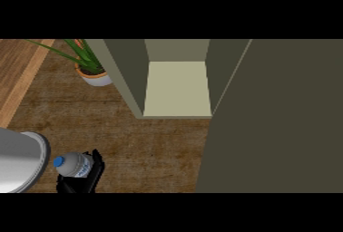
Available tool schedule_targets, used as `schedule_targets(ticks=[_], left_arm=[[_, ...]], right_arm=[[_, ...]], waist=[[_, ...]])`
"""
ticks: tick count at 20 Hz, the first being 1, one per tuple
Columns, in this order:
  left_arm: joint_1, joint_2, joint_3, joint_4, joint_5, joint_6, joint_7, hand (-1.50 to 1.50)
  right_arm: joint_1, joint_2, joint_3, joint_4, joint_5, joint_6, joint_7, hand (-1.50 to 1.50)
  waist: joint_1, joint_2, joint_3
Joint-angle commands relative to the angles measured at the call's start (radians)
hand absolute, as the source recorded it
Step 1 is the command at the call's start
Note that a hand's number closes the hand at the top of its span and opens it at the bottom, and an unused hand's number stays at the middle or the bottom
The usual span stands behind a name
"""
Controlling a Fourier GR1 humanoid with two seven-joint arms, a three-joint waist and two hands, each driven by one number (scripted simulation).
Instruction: Pick up the bottled water, place it into the cabinet and close the cabinet
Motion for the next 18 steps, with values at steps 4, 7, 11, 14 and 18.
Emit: schedule_targets(ticks=[4, 7, 11, 14, 18], left_arm=[[-0.019, 0.043, -0.099, -0.025, -0.065, -0.118, 0.048, 1.50], [-0.056, 0.124, -0.237, 0.005, -0.145, -0.259, 0.136, 1.50], [-0.064, 0.152, -0.272, 0.018, -0.168, -0.388, 0.126, 1.50], [-0.045, 0.153, -0.294, -0.062, -0.196, -0.361, 0.165, 1.50], [-0.020, 0.154, -0.313, -0.146, -0.220, -0.335, 0.216, 1.50]], right_arm=[[-0.008, -0.046, -0.051, -0.074, 0.025, 0.026, 0.051, -1.50], [-0.066, -0.011, -0.040, -0.028, 0.015, 0.017, 0.032, -1.50], [-0.034, -0.032, -0.001, -0.076, 0.066, 0.003, 0.057, -1.50], [0.039, -0.060, 0.000, -0.083, 0.037, 0.008, -0.010, -1.50], [0.016, -0.012, 0.075, -0.103, 0.136, -0.043, 0.047, -1.50]], waist=[[-0.005, -0.001, 0.001], [-0.021, 0.000, -0.001], [-0.011, -0.002, -0.001], [-0.001, -0.001, 0.001], [0.000, -0.002, 0.000]])
